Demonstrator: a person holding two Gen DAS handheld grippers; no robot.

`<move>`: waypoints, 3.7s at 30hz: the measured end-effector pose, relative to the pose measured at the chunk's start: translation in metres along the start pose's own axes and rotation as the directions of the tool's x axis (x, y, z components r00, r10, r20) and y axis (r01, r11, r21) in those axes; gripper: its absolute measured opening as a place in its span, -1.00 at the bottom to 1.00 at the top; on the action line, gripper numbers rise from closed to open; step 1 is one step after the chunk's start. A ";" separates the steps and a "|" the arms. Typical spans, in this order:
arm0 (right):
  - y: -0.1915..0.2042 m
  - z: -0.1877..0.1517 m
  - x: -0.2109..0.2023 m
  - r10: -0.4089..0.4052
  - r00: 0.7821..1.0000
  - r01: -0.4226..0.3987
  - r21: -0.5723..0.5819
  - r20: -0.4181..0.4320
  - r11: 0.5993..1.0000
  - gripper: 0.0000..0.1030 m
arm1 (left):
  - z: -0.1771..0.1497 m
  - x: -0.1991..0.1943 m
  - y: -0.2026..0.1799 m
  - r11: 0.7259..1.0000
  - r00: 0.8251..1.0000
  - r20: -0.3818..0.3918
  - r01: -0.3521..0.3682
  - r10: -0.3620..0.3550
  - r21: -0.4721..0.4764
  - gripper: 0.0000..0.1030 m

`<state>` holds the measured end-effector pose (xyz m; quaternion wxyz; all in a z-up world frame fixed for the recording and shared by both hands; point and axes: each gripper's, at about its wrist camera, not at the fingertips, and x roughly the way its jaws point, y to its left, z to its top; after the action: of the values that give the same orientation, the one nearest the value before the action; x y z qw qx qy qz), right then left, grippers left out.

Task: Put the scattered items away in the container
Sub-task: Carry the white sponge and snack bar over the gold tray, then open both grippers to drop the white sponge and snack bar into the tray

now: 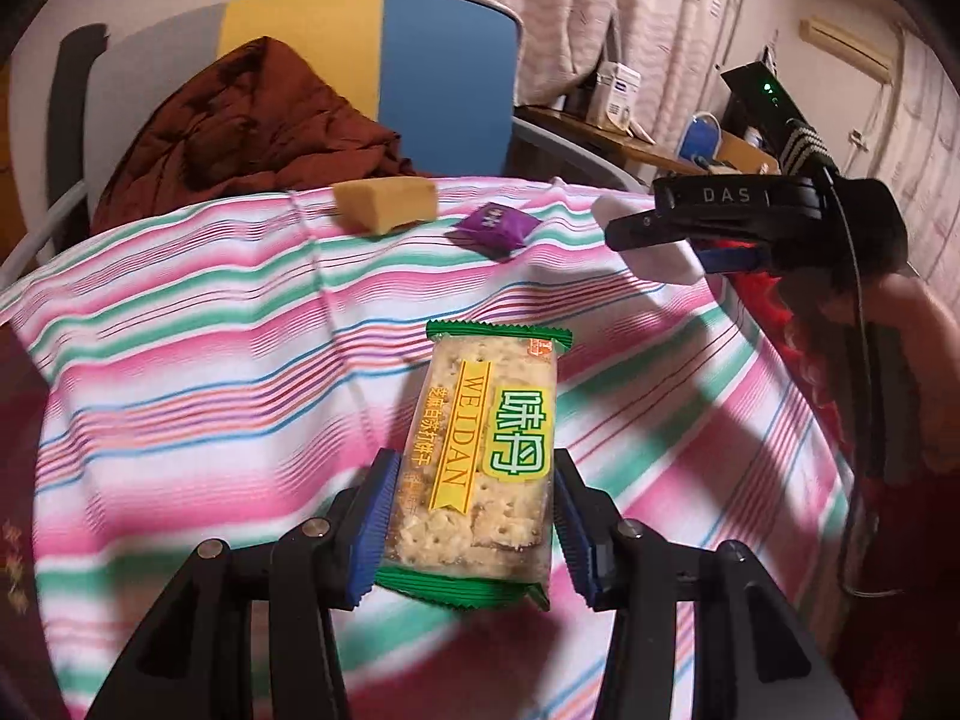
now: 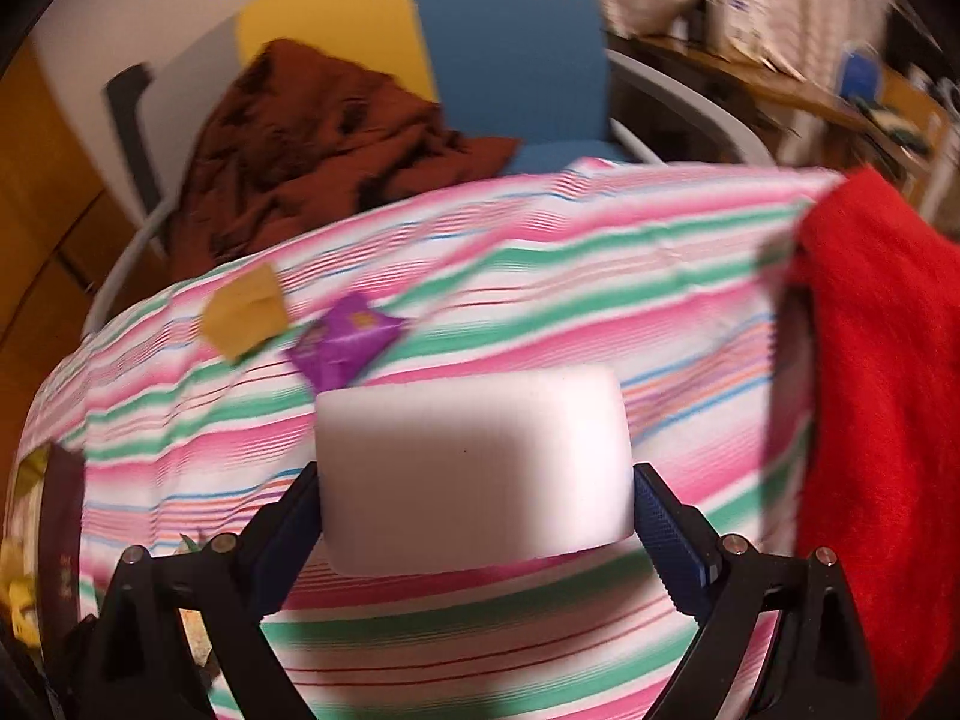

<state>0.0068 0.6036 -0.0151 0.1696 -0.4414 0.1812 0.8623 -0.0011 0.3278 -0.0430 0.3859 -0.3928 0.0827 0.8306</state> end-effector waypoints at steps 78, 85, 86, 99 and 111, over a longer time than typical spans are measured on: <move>0.419 -0.071 0.003 0.411 0.879 -0.476 -0.367 -0.243 0.799 0.87 | -0.130 -0.259 0.276 0.707 0.897 0.089 -0.276 0.433 -0.651 0.08; 0.417 -0.070 -0.031 0.558 0.810 -0.581 -0.371 -0.180 0.724 0.61 | -0.130 -0.251 0.275 0.689 0.899 0.081 -0.268 0.430 -0.674 0.08; 0.421 -0.072 -0.030 0.594 0.772 -0.633 -0.346 -0.224 0.693 0.59 | -0.129 -0.251 0.273 0.691 0.900 0.081 -0.268 0.428 -0.672 0.08; 0.414 -0.071 -0.014 0.431 0.874 -0.486 -0.375 -0.225 0.789 0.48 | -0.130 -0.255 0.266 0.690 0.897 0.089 -0.266 0.432 -0.673 0.08; 0.406 -0.074 -0.021 0.533 0.820 -0.572 -0.295 -0.207 0.765 0.59 | -0.124 -0.250 0.252 0.710 0.899 0.092 -0.273 0.429 -0.649 0.08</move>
<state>-0.1135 0.2110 0.0284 -0.1821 -0.4379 0.1588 0.8660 -0.0075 -0.0441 0.0106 0.0756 -0.3727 -0.1682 0.9095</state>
